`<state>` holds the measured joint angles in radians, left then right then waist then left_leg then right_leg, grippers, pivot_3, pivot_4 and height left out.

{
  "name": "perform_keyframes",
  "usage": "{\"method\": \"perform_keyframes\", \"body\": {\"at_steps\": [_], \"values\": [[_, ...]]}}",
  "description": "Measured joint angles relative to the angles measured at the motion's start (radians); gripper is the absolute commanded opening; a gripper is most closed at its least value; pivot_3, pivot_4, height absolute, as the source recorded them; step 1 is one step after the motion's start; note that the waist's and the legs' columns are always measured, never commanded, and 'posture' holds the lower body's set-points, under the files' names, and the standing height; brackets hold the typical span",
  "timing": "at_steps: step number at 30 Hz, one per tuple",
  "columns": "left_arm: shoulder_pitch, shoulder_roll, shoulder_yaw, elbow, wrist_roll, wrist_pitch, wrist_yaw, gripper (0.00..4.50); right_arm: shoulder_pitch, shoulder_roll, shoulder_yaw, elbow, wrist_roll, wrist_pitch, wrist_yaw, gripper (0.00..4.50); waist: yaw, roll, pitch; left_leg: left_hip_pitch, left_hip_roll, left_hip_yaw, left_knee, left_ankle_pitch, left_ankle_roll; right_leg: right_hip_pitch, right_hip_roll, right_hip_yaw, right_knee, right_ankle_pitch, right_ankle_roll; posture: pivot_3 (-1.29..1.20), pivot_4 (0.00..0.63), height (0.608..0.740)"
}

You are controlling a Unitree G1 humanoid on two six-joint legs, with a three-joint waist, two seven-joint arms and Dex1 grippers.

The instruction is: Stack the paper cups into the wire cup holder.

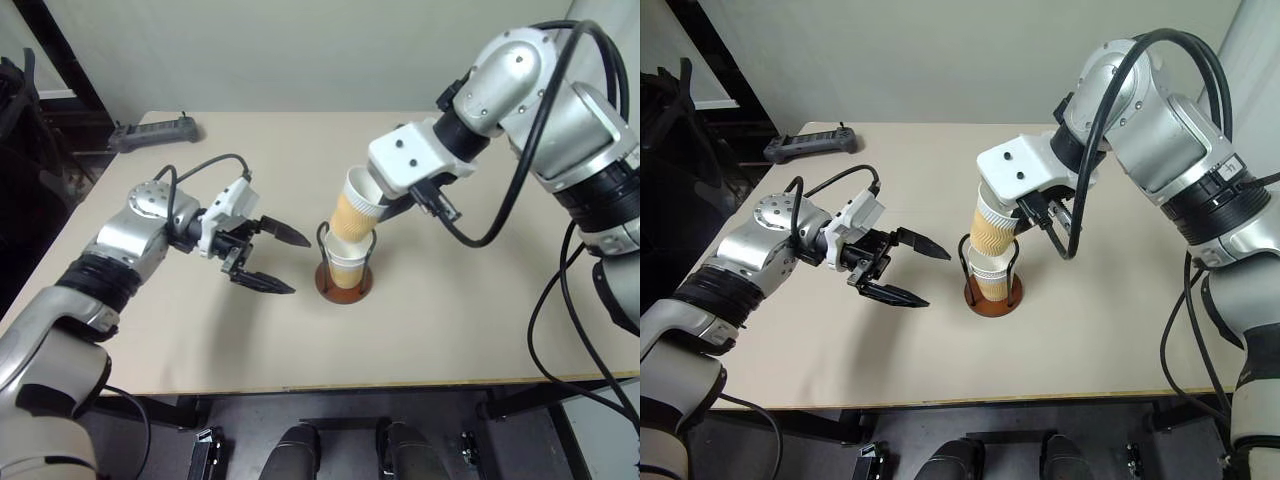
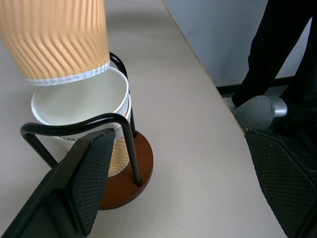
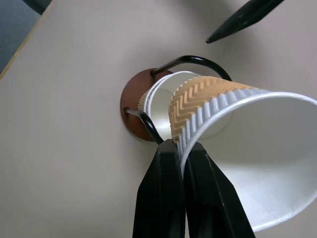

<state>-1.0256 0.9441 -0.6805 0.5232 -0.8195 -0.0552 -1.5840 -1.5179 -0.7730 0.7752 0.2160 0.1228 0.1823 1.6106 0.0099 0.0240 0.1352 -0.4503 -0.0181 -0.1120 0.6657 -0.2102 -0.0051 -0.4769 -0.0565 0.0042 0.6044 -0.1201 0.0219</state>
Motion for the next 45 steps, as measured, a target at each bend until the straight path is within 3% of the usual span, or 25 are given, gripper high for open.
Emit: {"method": "perform_keyframes", "body": {"at_steps": [5,11,18,35,45], "values": [[0.0,-0.009,0.022,0.016,0.017,-0.005,0.0,4.5,0.025,-0.015,0.0,-0.028,0.0,0.018,0.0,0.04,0.0,0.0,0.0,0.0,0.0,0.0,0.0,0.001,-0.001,-0.001,0.0,0.0,0.003,0.0,0.0,0.0,0.15,0.74],[0.024,-0.078,0.144,0.103,0.062,-0.023,0.0,4.5,0.033,-0.012,0.0,-0.031,0.0,0.021,0.0,0.04,-0.003,0.0,0.0,0.002,0.0,-0.001,0.0,0.002,-0.002,-0.001,0.0,0.0,0.005,0.0,-0.001,0.0,0.15,0.74],[0.112,-0.06,0.191,0.095,0.072,-0.024,0.0,4.5,0.034,0.001,0.0,-0.025,0.0,0.019,0.0,0.04,-0.006,0.0,0.0,0.001,0.001,-0.001,0.0,0.002,-0.002,-0.001,0.001,0.0,0.005,0.0,-0.001,0.0,0.15,0.74],[0.132,-0.061,0.255,0.077,0.084,-0.023,0.0,4.5,0.033,0.065,-0.007,0.053,-0.031,-0.033,0.0,0.04,-0.006,0.0,0.0,0.001,0.001,-0.003,0.0,0.002,-0.003,-0.002,0.001,-0.001,0.005,0.0,-0.003,0.0,0.15,0.74],[0.111,-0.126,0.427,0.109,0.112,0.037,-0.001,4.5,0.02,0.066,-0.007,0.086,-0.043,-0.065,0.0,0.04,-0.007,0.0,0.0,0.001,0.001,-0.003,0.0,0.002,-0.003,-0.002,0.001,-0.001,0.005,0.0,-0.004,0.0,0.15,0.74]]}}
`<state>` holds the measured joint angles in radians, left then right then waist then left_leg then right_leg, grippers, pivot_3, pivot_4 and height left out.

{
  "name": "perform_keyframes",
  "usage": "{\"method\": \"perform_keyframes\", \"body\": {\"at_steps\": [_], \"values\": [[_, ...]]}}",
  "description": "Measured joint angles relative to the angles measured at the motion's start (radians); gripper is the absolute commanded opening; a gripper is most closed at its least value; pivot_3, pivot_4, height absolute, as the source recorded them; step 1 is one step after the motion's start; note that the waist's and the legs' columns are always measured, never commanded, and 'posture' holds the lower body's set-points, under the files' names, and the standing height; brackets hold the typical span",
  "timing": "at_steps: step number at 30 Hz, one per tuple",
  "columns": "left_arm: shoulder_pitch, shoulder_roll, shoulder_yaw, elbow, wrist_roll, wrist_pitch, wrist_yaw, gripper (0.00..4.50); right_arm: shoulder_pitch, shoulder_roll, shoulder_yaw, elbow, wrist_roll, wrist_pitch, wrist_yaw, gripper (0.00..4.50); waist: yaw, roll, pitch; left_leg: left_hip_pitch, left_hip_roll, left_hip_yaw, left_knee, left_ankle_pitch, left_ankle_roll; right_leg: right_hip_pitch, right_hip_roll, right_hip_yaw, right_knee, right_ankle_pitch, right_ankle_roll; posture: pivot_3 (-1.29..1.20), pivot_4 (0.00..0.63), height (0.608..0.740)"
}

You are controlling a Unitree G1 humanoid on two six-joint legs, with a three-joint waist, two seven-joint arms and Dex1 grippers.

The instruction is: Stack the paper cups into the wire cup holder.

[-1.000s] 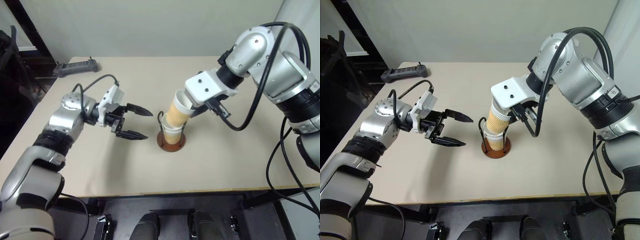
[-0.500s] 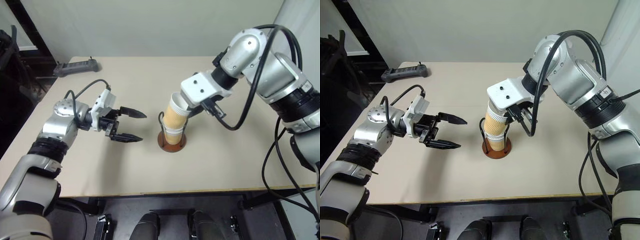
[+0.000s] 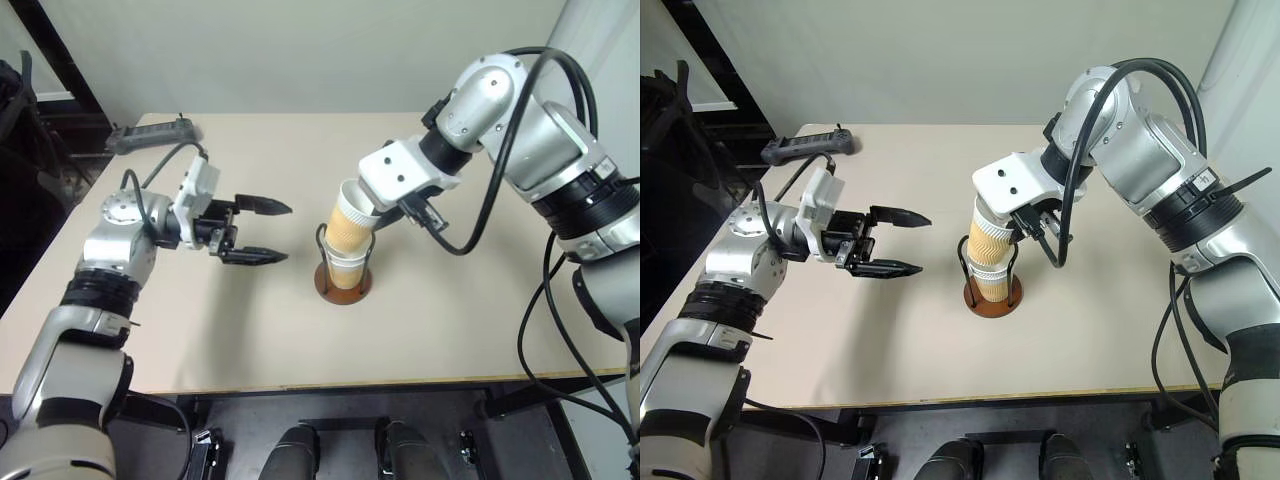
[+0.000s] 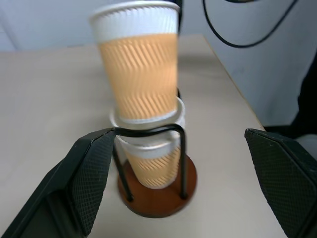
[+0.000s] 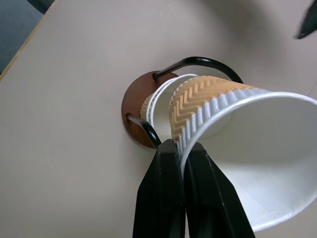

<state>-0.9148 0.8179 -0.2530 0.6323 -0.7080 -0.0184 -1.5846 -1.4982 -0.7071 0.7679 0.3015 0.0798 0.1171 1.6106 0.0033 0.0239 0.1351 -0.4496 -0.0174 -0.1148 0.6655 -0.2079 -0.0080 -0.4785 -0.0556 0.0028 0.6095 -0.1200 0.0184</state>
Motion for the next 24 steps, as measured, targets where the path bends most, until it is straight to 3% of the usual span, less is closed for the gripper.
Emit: {"method": "perform_keyframes", "body": {"at_steps": [8,24], "values": [[0.005,0.0,0.094,-0.001,0.017,0.036,0.0,4.5,0.0,0.0,0.0,0.02,-0.007,-0.022,0.0,0.04,-0.001,0.0,0.0,0.0,0.0,0.0,0.0,0.0,0.0,0.0,0.0,0.0,0.0,0.0,0.0,0.0,0.15,0.74],[0.077,0.038,0.07,-0.091,-0.053,0.11,0.0,4.5,-0.001,0.001,0.001,0.044,-0.025,-0.055,0.0,0.04,-0.001,0.0,0.0,0.0,0.0,-0.001,0.0,0.001,-0.001,0.0,0.0,-0.001,0.0,0.001,-0.002,0.0,0.15,0.74]]}}
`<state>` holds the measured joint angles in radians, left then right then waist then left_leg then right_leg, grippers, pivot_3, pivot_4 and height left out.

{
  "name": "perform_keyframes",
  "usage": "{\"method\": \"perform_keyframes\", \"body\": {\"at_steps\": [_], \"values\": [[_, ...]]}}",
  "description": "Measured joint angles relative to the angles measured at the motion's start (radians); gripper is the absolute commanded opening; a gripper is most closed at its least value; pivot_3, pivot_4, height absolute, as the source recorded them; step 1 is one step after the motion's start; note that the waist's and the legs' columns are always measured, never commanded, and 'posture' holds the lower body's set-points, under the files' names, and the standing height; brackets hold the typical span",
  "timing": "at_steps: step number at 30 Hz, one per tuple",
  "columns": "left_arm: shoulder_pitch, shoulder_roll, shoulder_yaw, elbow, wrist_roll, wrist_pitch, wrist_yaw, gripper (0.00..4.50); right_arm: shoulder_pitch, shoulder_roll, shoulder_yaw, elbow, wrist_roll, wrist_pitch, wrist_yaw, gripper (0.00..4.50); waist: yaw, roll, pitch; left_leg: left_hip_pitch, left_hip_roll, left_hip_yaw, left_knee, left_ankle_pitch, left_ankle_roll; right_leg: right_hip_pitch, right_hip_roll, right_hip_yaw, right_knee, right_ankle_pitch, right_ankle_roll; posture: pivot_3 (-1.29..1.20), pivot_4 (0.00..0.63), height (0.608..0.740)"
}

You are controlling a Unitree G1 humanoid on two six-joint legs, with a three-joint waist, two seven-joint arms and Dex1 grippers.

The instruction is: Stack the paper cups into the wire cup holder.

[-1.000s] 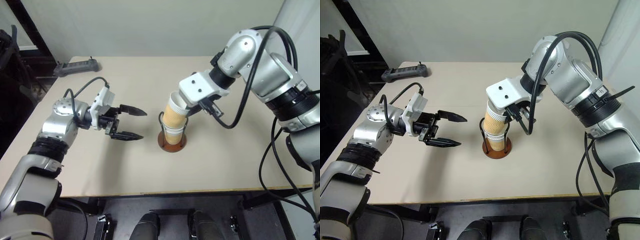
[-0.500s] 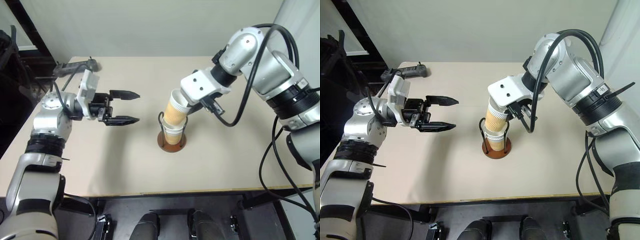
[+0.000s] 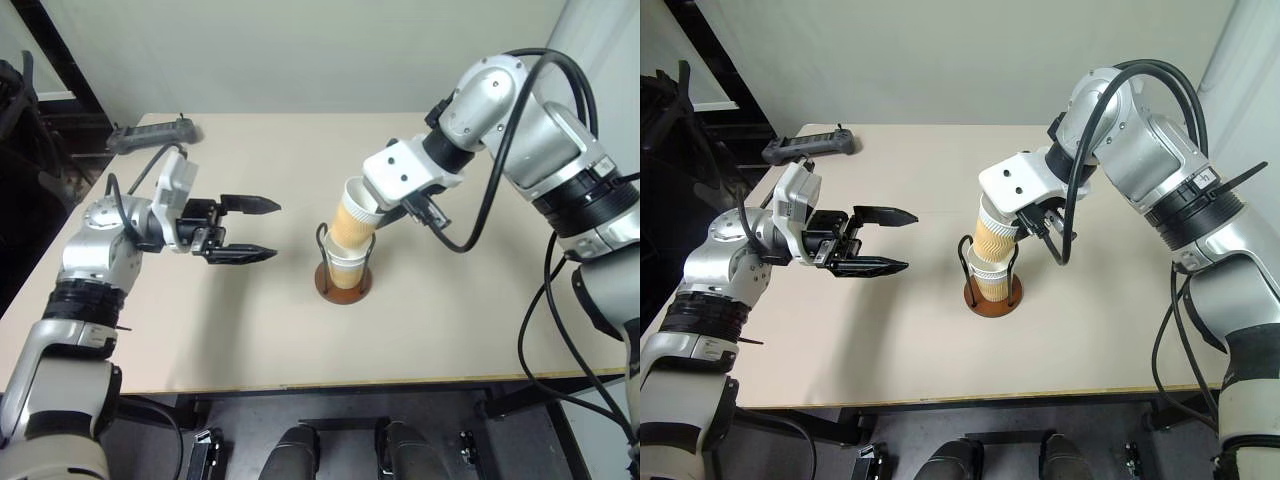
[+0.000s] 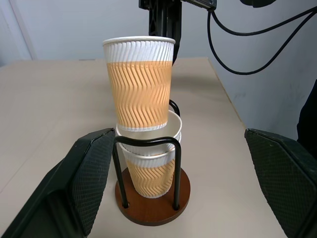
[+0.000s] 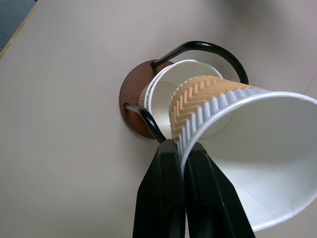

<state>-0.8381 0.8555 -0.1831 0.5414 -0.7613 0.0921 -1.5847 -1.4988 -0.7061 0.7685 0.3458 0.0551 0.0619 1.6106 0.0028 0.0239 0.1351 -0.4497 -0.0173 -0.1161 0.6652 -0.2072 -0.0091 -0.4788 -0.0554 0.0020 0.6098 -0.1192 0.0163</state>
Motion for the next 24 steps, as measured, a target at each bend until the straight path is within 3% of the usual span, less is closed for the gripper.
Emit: {"method": "perform_keyframes", "body": {"at_steps": [21,24], "values": [[0.012,0.007,-0.032,0.004,-0.022,-0.026,0.0,4.5,0.0,-0.026,0.03,-0.036,0.007,0.003,0.0,0.04,0.0,0.0,0.0,0.0,0.0,0.0,0.0,0.0,0.0,0.0,0.0,0.0,0.0,0.0,0.0,0.0,0.15,0.74],[0.012,0.007,-0.034,0.004,-0.022,-0.026,0.0,4.5,0.0,-0.025,0.029,-0.047,0.012,0.02,0.0,0.68,0.0,0.0,0.0,0.0,0.0,0.0,0.0,0.0,0.0,0.0,0.0,0.0,0.0,0.0,0.0,0.0,0.15,0.74]]}}
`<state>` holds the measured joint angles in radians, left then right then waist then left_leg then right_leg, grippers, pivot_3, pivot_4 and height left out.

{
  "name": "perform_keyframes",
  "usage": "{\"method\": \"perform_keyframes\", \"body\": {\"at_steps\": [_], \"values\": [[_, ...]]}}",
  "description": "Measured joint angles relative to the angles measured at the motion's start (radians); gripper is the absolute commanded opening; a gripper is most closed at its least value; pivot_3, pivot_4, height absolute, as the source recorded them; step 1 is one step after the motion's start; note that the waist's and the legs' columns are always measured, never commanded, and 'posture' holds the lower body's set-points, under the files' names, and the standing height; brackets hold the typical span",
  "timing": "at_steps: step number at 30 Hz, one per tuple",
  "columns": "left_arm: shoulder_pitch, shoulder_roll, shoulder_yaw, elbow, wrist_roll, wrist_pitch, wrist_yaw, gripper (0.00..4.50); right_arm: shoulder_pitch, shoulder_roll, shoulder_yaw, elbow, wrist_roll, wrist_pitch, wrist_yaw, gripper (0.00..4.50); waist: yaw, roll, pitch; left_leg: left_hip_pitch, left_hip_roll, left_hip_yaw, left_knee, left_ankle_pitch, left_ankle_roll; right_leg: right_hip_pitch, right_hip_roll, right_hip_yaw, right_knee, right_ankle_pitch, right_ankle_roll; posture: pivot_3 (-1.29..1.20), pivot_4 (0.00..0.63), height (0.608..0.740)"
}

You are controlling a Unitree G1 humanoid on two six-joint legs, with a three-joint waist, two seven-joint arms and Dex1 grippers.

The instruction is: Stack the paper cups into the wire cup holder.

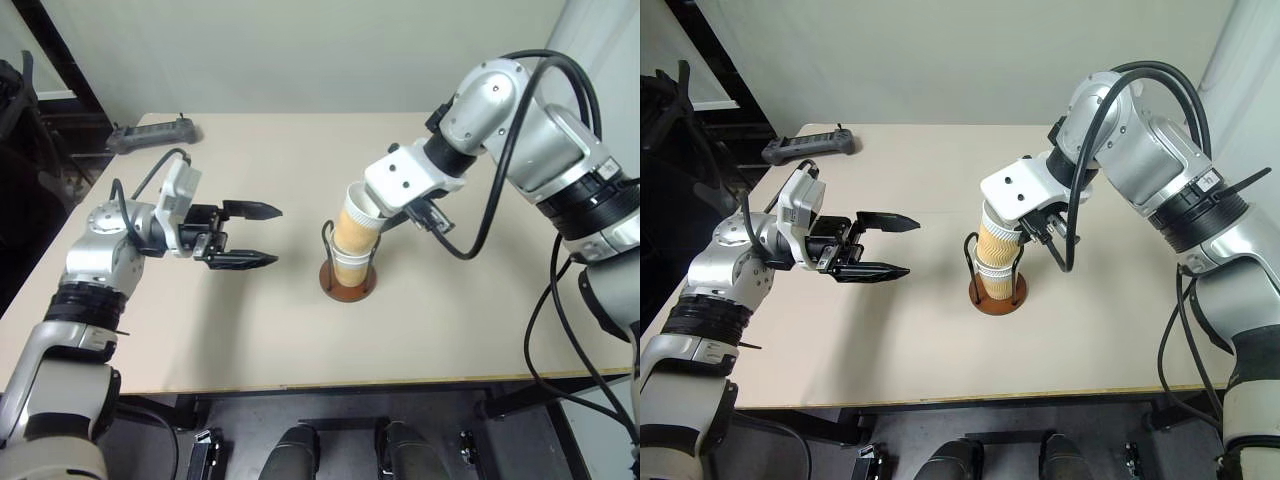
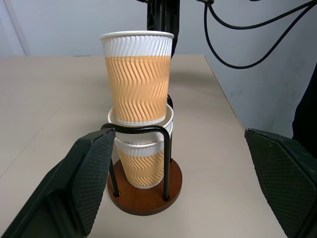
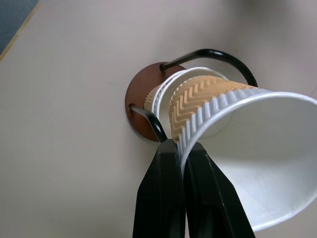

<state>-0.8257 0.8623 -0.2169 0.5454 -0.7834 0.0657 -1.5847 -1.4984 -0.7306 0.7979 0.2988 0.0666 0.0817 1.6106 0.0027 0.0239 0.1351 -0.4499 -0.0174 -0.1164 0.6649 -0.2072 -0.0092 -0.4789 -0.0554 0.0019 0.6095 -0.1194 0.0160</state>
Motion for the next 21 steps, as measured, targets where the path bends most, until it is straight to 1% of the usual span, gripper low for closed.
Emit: {"method": "perform_keyframes", "body": {"at_steps": [5,6,7,11,14,17,21], "values": [[0.0,0.0,-0.003,0.0,0.0,0.0,0.0,4.5,0.0,0.0,0.0,-0.032,0.027,0.039,0.0,2.38,0.0,0.0,0.0,0.0,0.0,0.0,0.0,0.0,0.0,0.0,0.0,0.0,0.0,0.0,0.0,0.0,0.15,0.74],[0.0,0.0,-0.004,0.0,0.0,0.0,0.0,4.5,0.0,0.003,-0.001,-0.033,0.028,0.045,0.0,2.82,0.0,0.0,0.0,0.0,0.0,0.0,0.0,0.0,0.0,0.0,0.0,0.0,0.0,0.0,0.0,0.0,0.15,0.74],[0.0,-0.001,-0.005,0.0,0.0,0.0,0.0,4.5,0.001,0.007,-0.002,-0.033,0.027,0.048,0.0,3.14,0.0,0.0,0.0,0.0,0.0,0.0,0.0,0.0,0.0,0.0,0.0,0.0,0.0,0.0,0.0,0.0,0.15,0.74],[0.0,-0.001,-0.01,0.0,0.0,0.0,0.0,4.5,0.002,0.033,-0.032,-0.027,0.023,0.059,0.0,4.49,0.0,0.0,0.0,0.0,0.0,0.0,0.0,0.0,0.0,0.0,0.0,0.0,0.0,0.0,0.0,0.0,0.15,0.74],[0.0,-0.003,-0.014,0.0,0.0,0.0,0.0,4.5,0.002,0.056,-0.062,-0.011,0.018,0.083,0.0,4.49,0.0,0.0,0.0,0.0,0.0,0.0,0.0,0.0,0.0,0.0,0.0,0.0,0.0,0.0,0.0,0.0,0.15,0.74],[-0.001,-0.007,-0.016,0.002,0.002,0.003,0.0,4.5,0.002,0.062,-0.115,-0.01,0.04,0.165,0.0,4.49,0.001,0.0,0.0,0.0,0.0,0.0,0.0,0.0,0.0,0.0,0.0,0.0,0.0,-0.001,-0.001,0.0,0.15,0.74],[-0.015,-0.019,-0.014,0.019,0.012,0.014,0.0,4.5,0.017,0.029,-0.217,-0.045,0.08,0.287,-0.001,4.49,0.004,-0.001,-0.001,-0.001,-0.001,-0.001,0.0,0.0,-0.001,0.0,0.0,0.0,-0.001,-0.001,-0.002,0.0,0.15,0.74]]}}
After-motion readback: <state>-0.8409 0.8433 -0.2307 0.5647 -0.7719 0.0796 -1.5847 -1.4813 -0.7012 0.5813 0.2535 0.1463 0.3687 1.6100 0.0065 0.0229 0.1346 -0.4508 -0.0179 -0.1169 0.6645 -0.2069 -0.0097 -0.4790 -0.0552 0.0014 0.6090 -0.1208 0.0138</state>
